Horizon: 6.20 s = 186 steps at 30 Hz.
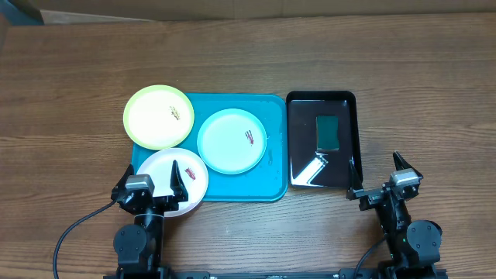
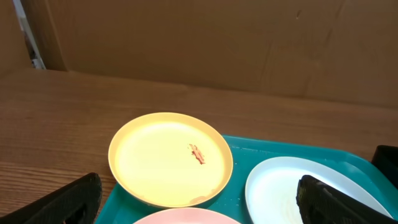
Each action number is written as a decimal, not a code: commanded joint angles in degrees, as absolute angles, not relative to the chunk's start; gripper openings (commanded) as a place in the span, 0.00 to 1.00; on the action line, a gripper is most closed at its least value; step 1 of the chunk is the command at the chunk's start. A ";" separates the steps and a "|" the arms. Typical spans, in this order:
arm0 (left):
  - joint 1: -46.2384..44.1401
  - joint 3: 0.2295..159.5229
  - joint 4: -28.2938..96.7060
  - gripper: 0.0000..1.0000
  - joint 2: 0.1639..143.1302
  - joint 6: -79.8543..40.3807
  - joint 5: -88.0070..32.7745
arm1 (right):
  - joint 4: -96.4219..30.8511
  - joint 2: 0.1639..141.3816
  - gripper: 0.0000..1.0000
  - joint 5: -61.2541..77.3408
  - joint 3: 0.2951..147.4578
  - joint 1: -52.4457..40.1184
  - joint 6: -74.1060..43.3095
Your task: Clean dirty plates on tray and stack at the side
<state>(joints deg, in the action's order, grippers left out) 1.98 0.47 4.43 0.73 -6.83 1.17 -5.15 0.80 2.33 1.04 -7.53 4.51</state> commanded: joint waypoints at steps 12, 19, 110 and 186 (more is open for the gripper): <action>2.11 0.27 4.29 1.00 0.25 -5.54 1.89 | -4.78 0.16 1.00 2.04 0.47 -7.27 4.54; 2.11 0.27 4.29 1.00 0.25 -5.54 1.89 | -4.78 0.16 1.00 2.07 0.47 -7.27 4.54; 2.17 1.19 1.93 1.00 0.25 -9.43 -4.58 | -4.75 0.16 1.00 2.07 0.47 -7.27 4.54; 2.17 84.33 69.78 1.00 121.58 -9.43 -24.88 | -67.18 75.20 1.00 14.41 79.94 -7.33 -13.32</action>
